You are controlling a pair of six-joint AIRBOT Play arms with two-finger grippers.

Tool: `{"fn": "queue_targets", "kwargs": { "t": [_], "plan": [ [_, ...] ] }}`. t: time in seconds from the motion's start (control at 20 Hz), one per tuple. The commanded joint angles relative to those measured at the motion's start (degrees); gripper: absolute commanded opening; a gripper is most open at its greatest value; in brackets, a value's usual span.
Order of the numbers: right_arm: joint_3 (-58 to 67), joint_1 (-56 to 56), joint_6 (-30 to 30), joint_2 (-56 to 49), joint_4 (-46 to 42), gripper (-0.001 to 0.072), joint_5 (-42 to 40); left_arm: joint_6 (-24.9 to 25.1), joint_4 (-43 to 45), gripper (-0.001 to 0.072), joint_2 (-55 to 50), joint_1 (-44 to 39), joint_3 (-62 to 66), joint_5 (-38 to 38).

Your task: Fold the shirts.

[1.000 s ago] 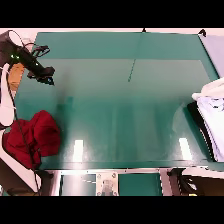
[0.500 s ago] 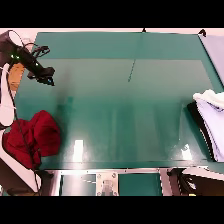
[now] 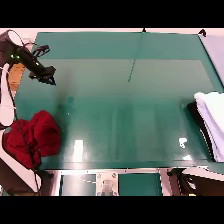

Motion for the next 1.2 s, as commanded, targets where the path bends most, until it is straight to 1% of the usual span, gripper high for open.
{"fn": "queue_targets", "kwargs": {
  "t": [0.0,0.05,0.2,0.25,0.3,0.35,0.45,0.55,0.6,0.7,0.85,0.9,1.0,1.05,1.15],
  "plan": [
    [-8.5,0.1,-0.3,-0.1,-4.7,0.0397,-6.3,-0.2,-2.6,0.0023,0.0,0.0,0.0,1.7],
    [-8.7,0.5,-0.3,-0.5,-3.8,0.0583,-7.1,-0.7,-3.3,0.0023,0.0,0.0,0.0,2.1],
    [-5.9,4.5,-0.3,-0.7,1.7,0.0579,-9.9,-1.7,-5.7,0.0022,0.1,0.0,0.0,2.4],
    [-4.2,6.6,-0.3,-0.7,4.3,0.051,-11.2,-2.3,-6.6,0.0022,0.2,-0.1,0.0,2.4],
    [-2.5,9.2,-0.9,-0.7,7.1,0.0274,-12.3,-2.5,-6.4,0.0022,0.7,-0.5,-0.3,2.0],
    [-0.9,12.5,-3.2,-0.6,10.1,0.0016,-13.6,-2.5,-6.1,0.0022,2.0,-1.2,-1.8,2.3],
    [-0.4,20.1,-4.3,0.3,13.2,0.0012,-16.5,-2.5,-5.5,0.0022,6.6,-3.1,-7.3,4.8],
    [-2.0,28.7,-5.6,1.7,13.6,0.0011,-18.3,-2.9,-3.9,0.0022,12.5,-5.4,-14.2,7.0],
    [-4.5,32.5,-5.8,3.1,13.5,0.0011,-19.0,-4.0,-2.9,0.0023,15.9,-6.6,-18.2,7.2],
    [-13.3,40.6,-5.9,8.0,14.0,0.0011,-21.5,-5.5,-1.8,0.0022,24.0,-8.9,-27.9,9.3],
    [-29.8,51.7,-6.2,17.1,14.2,0.0011,-25.8,-8.4,-1.4,0.0023,38.2,-11.6,-45.4,14.2],
    [-34.6,54.8,-6.2,19.6,15.0,0.0011,-27.5,-9.3,-1.7,0.0022,43.0,-12.0,-51.1,15.5],
    [-40.2,58.4,-6.2,22.5,17.4,0.0011,-30.1,-10.6,-1.3,0.0022,50.3,-12.0,-59.5,17.7],
    [-41.2,59.5,-6.2,23.1,18.1,0.0012,-31.5,-11.2,-0.4,0.0023,52.7,-12.0,-61.8,18.3],
    [-41.4,61.3,-6.2,23.0,18.3,0.0013,-31.5,-11.5,1.0,0.0023,54.8,-12.0,-63.6,17.9]
  ]
}}
